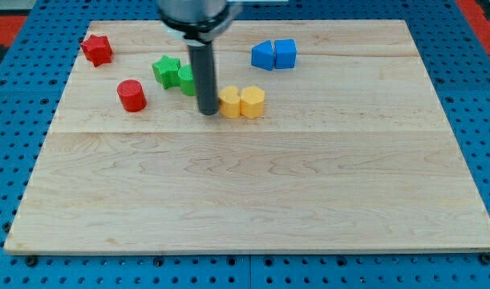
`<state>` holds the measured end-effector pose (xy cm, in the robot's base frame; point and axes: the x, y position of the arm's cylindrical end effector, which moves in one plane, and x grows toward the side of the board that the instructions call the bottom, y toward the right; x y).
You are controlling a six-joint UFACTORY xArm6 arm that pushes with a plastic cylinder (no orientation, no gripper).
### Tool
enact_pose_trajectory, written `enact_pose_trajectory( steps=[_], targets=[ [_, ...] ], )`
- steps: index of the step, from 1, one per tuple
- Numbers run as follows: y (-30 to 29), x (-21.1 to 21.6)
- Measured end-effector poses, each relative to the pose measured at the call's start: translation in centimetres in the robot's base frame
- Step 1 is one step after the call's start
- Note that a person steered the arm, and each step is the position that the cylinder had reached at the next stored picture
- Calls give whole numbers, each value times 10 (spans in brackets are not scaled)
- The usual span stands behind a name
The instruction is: Move red blocks towards bottom left to green blocks
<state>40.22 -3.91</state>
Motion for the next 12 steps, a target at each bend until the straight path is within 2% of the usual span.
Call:
enact_pose_trajectory(
  steps=[1, 2, 3, 4, 5, 6, 7, 8, 10, 11, 12],
  targets=[
    [40, 5],
    [-23, 45],
    [-127, 38],
    [-208, -3],
    [-242, -62],
    [-245, -109],
    [-263, -137],
    [-248, -167],
    [-212, -54],
    [-256, -83],
    [-230, -128]
  ],
)
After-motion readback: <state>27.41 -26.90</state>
